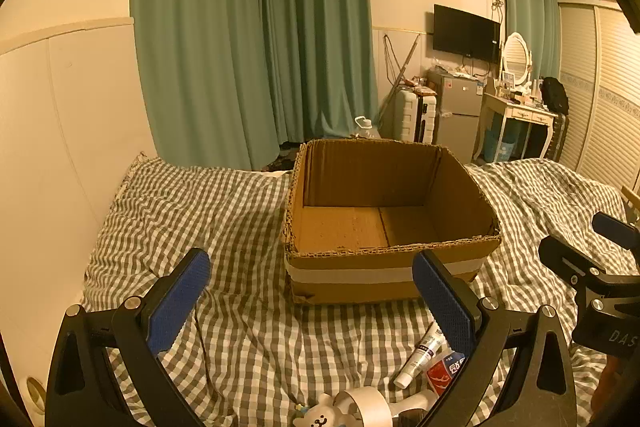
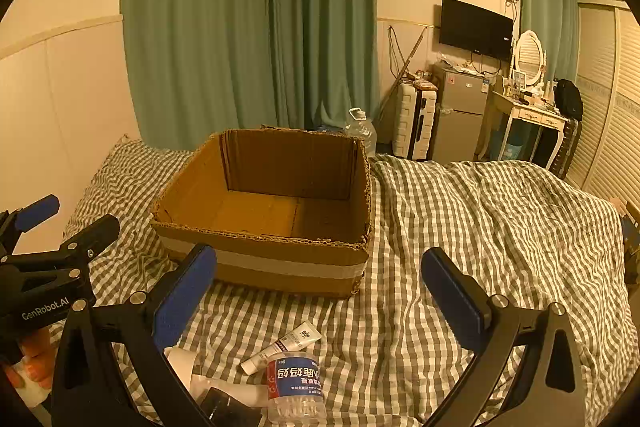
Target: Organize objects
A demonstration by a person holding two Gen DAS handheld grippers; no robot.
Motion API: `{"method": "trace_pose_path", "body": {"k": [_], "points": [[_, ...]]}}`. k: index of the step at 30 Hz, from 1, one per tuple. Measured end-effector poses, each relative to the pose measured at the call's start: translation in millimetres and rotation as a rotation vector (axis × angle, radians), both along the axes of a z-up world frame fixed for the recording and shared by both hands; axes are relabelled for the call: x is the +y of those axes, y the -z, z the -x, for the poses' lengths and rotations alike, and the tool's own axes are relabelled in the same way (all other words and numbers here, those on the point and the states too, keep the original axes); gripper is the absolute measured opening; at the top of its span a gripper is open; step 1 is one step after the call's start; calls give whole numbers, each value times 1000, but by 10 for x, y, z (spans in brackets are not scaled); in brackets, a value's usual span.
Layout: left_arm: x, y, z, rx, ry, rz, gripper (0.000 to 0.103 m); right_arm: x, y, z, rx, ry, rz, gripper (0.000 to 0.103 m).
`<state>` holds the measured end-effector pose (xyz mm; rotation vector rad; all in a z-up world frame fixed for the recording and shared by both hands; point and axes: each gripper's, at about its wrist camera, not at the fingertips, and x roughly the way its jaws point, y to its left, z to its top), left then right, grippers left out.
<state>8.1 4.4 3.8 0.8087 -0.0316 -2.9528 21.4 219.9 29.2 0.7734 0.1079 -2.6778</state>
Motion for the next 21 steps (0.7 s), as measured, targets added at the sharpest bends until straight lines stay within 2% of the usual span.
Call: {"method": "trace_pose_path", "body": {"k": [21], "points": [[0, 8, 21, -10, 6, -11, 103, -9, -2, -8, 2, -21, -4, 103]]}}
